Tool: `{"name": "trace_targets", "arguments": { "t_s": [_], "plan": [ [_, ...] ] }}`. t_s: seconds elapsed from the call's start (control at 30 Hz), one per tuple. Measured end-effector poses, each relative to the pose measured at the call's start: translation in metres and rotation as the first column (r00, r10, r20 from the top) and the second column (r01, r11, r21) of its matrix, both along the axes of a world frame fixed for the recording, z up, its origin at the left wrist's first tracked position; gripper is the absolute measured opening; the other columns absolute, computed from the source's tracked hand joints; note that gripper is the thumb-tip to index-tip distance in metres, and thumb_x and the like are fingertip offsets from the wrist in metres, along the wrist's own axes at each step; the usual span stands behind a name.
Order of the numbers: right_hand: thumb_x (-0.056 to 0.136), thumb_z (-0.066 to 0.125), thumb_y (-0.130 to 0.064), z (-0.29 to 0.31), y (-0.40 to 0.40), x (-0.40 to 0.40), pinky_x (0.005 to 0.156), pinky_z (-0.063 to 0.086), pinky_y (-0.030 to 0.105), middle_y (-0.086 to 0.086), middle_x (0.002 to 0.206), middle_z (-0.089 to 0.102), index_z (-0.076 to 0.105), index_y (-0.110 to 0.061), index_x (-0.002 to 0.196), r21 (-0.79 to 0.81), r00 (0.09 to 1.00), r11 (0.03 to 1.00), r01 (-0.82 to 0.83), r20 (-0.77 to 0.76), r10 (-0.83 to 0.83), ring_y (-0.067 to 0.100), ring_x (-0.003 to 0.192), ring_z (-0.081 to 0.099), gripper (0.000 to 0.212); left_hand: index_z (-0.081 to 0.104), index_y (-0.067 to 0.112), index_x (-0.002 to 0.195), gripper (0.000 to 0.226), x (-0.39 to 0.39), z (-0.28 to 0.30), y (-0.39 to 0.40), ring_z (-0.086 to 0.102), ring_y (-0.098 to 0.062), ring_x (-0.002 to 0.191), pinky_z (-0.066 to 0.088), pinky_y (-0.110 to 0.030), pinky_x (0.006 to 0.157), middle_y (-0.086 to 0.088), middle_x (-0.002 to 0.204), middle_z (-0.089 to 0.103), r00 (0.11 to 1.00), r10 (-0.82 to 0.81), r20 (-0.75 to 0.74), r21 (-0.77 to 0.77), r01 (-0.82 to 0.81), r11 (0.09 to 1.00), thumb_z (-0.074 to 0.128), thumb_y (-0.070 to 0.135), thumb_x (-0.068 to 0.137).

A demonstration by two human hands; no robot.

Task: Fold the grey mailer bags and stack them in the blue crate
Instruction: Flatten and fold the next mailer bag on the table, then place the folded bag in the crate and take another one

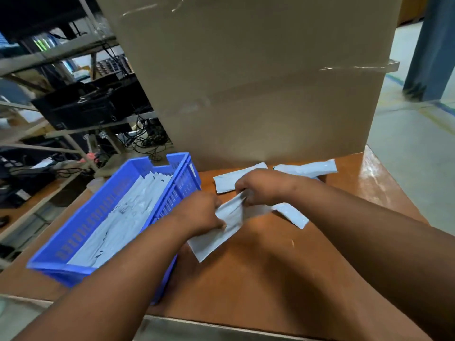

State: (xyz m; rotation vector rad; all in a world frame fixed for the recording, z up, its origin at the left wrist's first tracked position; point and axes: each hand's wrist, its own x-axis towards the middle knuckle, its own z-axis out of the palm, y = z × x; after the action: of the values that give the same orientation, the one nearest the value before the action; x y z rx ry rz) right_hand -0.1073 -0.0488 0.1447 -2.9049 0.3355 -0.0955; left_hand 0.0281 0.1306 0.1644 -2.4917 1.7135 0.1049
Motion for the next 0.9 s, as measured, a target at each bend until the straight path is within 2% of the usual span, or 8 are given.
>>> {"name": "trace_targets", "arguments": {
  "t_s": [0.1, 0.27, 0.4, 0.53, 0.6, 0.67, 0.77, 0.9],
  "plan": [
    [0.086, 0.075, -0.021, 0.043, 0.006, 0.05, 0.059, 0.033, 0.021, -0.013, 0.092, 0.06, 0.072, -0.029, 0.106, 0.002, 0.99, 0.992, -0.13, 0.055, 0.129, 0.014, 0.084, 0.054, 0.022, 0.067, 0.021, 0.088, 0.034, 0.023, 0.037, 0.022, 0.061, -0.019, 0.086, 0.046, -0.035, 0.068, 0.004, 0.086, 0.067, 0.994, 0.097, 0.04, -0.047, -0.095, 0.994, 0.082, 0.05, 0.079],
    [0.088, 0.076, -0.022, 0.112, 0.046, 0.135, 0.068, 0.036, 0.029, -0.007, 0.09, 0.063, 0.071, -0.024, 0.106, -0.078, 0.947, 0.962, -0.262, 0.168, 0.272, 0.019, 0.084, 0.057, 0.019, 0.055, 0.028, 0.072, 0.035, 0.072, 0.094, 0.073, 0.051, -0.009, 0.069, 0.031, -0.028, 0.055, 0.011, 0.072, 0.056, 0.961, 0.275, 0.032, -0.178, -0.265, 0.948, 0.082, 0.047, 0.083],
    [0.087, 0.079, -0.03, 0.14, 0.092, 0.202, 0.061, 0.034, 0.03, -0.006, 0.089, 0.064, 0.069, -0.027, 0.102, -0.207, 0.935, 0.928, -0.31, 0.111, 0.337, 0.02, 0.083, 0.058, 0.018, 0.059, 0.025, 0.076, 0.038, 0.122, 0.116, 0.114, 0.059, -0.019, 0.075, 0.039, -0.033, 0.061, 0.009, 0.072, 0.056, 0.935, 0.347, 0.072, -0.104, -0.339, 0.935, 0.087, 0.051, 0.079],
    [0.084, 0.081, -0.04, 0.125, 0.126, 0.271, 0.064, 0.045, 0.032, -0.006, 0.089, 0.069, 0.068, -0.03, 0.099, -0.233, 0.951, 0.924, -0.305, -0.023, 0.308, 0.022, 0.082, 0.065, 0.022, 0.059, 0.02, 0.086, 0.042, 0.159, 0.103, 0.143, 0.059, -0.023, 0.087, 0.037, -0.034, 0.061, 0.004, 0.081, 0.055, 0.946, 0.31, 0.096, 0.052, -0.316, 0.947, 0.085, 0.052, 0.081],
    [0.086, 0.079, -0.04, 0.106, 0.139, 0.297, 0.062, 0.044, 0.03, -0.006, 0.091, 0.068, 0.069, -0.03, 0.103, -0.188, 0.948, 0.932, -0.31, -0.13, 0.29, 0.019, 0.079, 0.064, 0.023, 0.059, 0.017, 0.087, 0.044, 0.178, 0.083, 0.15, 0.055, -0.021, 0.081, 0.038, -0.032, 0.057, 0.001, 0.086, 0.06, 0.939, 0.343, 0.003, 0.113, -0.341, 0.933, 0.087, 0.05, 0.08],
    [0.085, 0.08, -0.039, 0.081, 0.148, 0.32, 0.069, 0.051, 0.033, -0.007, 0.094, 0.069, 0.07, -0.027, 0.104, -0.152, 0.922, 0.93, -0.334, -0.257, 0.289, 0.019, 0.084, 0.064, 0.023, 0.06, 0.015, 0.082, 0.045, 0.199, 0.058, 0.153, 0.064, -0.024, 0.078, 0.052, -0.034, 0.061, -0.004, 0.09, 0.066, 0.921, 0.369, -0.124, 0.178, -0.345, 0.922, 0.092, 0.046, 0.076],
    [0.081, 0.085, -0.039, 0.043, 0.156, 0.349, 0.083, 0.059, 0.04, -0.004, 0.097, 0.073, 0.071, -0.027, 0.101, -0.124, 0.867, 0.928, -0.351, -0.419, 0.271, 0.023, 0.093, 0.069, 0.027, 0.066, 0.008, 0.091, 0.046, 0.228, 0.024, 0.156, 0.07, -0.024, 0.063, 0.055, -0.032, 0.051, -0.007, 0.082, 0.068, 0.88, 0.4, -0.257, 0.3, -0.32, 0.898, 0.095, 0.039, 0.074],
    [0.081, 0.087, -0.035, 0.004, 0.161, 0.376, 0.082, 0.06, 0.037, -0.002, 0.097, 0.076, 0.077, -0.026, 0.104, -0.089, 0.791, 0.927, -0.364, -0.555, 0.257, 0.025, 0.089, 0.071, 0.027, 0.069, 0.01, 0.088, 0.045, 0.245, -0.001, 0.158, 0.062, -0.023, 0.052, 0.054, -0.029, 0.054, -0.003, 0.068, 0.067, 0.887, 0.368, -0.279, 0.419, -0.232, 0.878, 0.095, 0.043, 0.073]
  ]
}}
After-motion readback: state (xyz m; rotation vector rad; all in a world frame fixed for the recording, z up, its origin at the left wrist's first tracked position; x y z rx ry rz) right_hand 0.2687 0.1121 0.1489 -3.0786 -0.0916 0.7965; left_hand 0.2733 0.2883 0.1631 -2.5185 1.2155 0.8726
